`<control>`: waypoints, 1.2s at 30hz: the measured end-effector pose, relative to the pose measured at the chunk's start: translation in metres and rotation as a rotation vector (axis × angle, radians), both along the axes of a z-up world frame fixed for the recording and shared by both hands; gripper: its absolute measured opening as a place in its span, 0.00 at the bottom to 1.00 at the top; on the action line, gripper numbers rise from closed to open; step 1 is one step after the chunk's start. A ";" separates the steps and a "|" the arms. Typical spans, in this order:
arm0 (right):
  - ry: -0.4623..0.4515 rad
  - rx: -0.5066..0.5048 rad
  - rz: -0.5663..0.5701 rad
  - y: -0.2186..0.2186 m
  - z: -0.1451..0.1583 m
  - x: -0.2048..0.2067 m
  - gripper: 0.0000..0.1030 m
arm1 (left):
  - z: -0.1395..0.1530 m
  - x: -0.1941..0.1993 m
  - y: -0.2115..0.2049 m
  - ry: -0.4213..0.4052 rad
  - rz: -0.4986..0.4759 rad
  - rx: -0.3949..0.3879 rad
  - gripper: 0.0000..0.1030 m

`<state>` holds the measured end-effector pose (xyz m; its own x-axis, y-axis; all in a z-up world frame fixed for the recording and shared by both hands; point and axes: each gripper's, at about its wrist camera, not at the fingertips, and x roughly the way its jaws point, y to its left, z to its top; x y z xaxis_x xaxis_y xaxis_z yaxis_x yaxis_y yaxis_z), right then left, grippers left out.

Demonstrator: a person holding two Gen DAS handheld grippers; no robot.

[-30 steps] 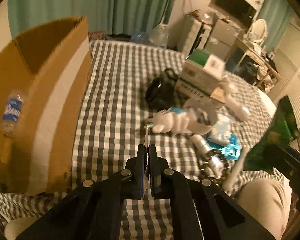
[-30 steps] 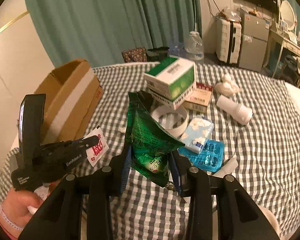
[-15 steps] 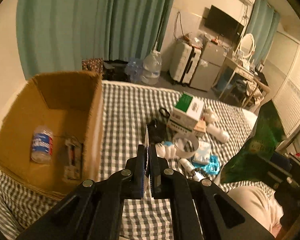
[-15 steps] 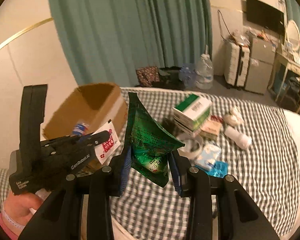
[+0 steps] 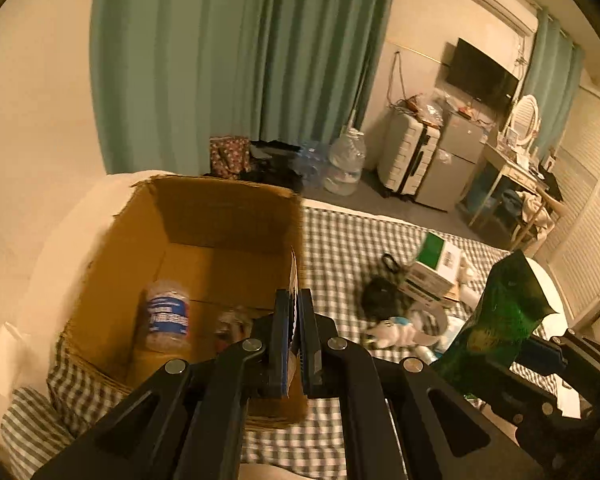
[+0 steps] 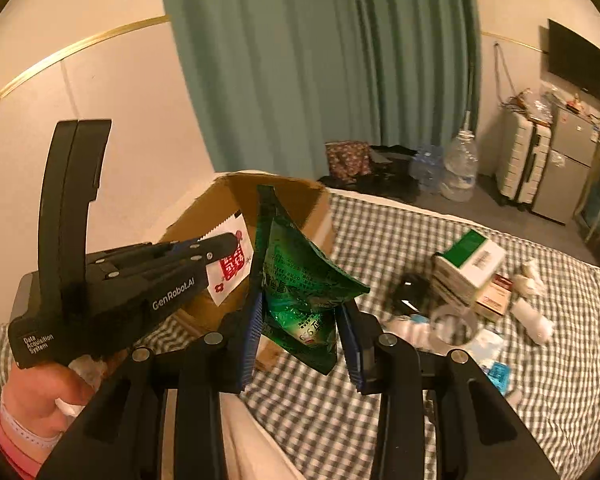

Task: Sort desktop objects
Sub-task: 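Carry the sachet and green bag into the box and release both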

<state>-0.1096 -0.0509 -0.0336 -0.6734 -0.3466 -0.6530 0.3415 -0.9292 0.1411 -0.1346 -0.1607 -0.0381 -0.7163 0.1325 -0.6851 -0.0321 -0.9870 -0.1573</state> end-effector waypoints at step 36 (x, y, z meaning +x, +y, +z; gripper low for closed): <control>-0.074 0.031 0.032 -0.106 -0.056 -0.088 0.88 | -0.078 -0.022 -0.128 -0.133 0.209 0.025 0.76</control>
